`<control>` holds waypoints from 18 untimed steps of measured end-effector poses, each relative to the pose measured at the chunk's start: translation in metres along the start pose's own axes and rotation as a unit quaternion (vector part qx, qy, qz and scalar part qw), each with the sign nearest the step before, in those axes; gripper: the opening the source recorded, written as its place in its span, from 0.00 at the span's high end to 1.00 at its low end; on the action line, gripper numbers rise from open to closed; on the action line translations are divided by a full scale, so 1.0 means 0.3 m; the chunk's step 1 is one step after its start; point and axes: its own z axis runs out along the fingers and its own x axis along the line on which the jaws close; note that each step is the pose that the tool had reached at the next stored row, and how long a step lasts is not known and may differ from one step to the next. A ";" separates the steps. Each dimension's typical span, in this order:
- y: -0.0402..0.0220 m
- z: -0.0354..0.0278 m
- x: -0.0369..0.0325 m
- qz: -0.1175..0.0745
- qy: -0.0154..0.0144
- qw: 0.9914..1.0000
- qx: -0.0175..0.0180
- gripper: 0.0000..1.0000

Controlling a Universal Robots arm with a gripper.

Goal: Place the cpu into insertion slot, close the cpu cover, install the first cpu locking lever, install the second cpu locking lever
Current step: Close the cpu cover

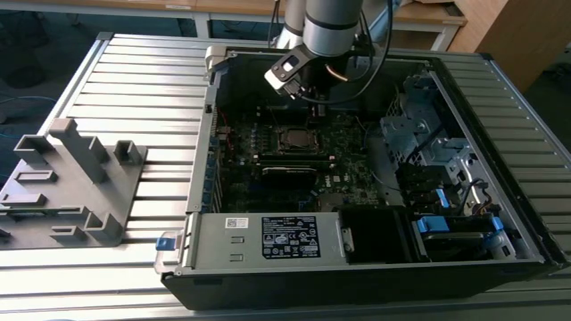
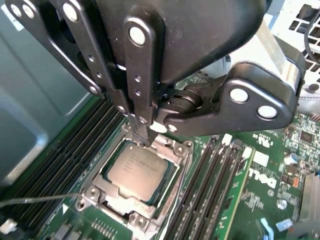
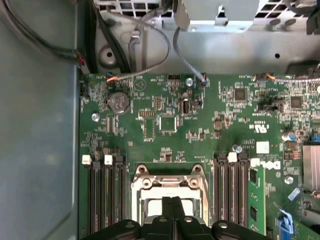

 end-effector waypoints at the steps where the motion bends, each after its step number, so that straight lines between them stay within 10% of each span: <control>1: -0.005 0.002 0.000 0.000 0.000 1.000 0.000 0.90; 18: -0.057 0.043 -0.003 0.001 -0.002 1.000 0.001 0.90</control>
